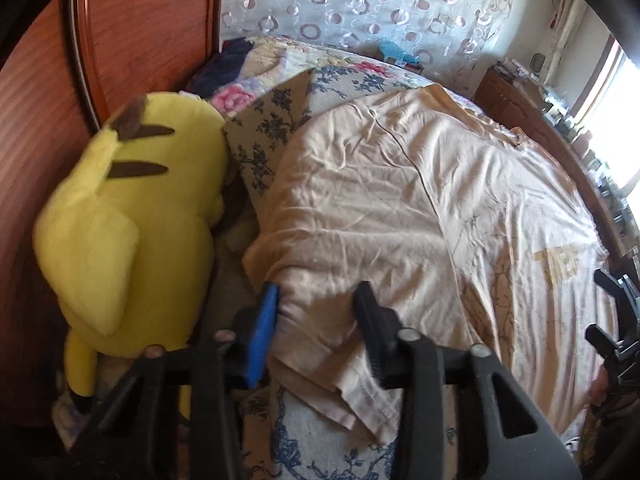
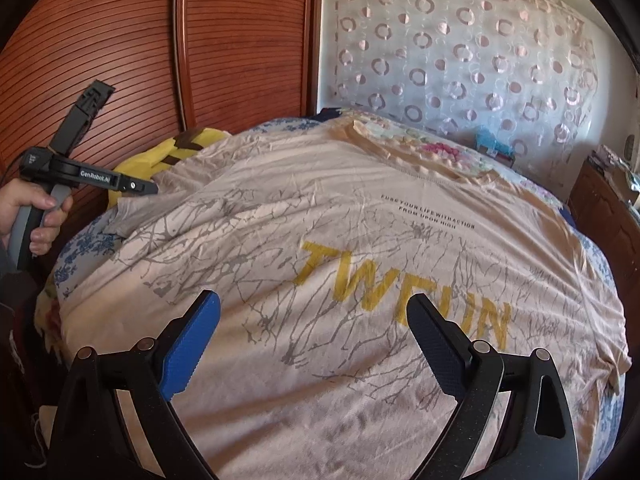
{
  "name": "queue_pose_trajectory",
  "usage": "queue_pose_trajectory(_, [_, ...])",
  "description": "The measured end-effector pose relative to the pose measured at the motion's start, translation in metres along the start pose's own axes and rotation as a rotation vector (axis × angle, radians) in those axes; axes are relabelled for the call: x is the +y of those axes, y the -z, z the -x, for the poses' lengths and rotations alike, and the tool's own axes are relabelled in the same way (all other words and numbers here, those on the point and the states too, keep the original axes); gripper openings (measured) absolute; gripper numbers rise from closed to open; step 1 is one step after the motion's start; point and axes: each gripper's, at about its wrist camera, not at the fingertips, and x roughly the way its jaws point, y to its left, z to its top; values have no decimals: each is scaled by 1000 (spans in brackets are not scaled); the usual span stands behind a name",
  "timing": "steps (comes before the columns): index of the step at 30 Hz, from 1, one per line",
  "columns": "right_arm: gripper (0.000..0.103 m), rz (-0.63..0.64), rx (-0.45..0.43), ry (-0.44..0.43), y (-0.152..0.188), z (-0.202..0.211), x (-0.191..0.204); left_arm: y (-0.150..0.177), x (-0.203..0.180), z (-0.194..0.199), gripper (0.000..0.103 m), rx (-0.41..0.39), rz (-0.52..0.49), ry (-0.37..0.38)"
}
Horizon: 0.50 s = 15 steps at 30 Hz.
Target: Fold small clothes
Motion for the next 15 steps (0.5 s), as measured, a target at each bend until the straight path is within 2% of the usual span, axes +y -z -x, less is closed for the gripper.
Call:
queue_pose_trajectory(2, [96,-3,5,-5,2,-2,-1,0,-4,3,19,-7,-39,-48])
queue_pose_trajectory(3, [96,-7,8,-6,4,-3,-2,0,-6,5,4,-13,-60,-69])
queue_pose_trajectory(4, [96,-10,12,-9,5,-5,-3,1,-7,7,1,-20,-82,-95])
queue_pose_trajectory(8, [96,-21,12,-18,8,-7,-5,-2,-18,28,0,-82,-132,-113])
queue_pose_trajectory(15, [96,-24,6,-19,7,-7,-5,-26,-53,52,0,-132,-199,-45])
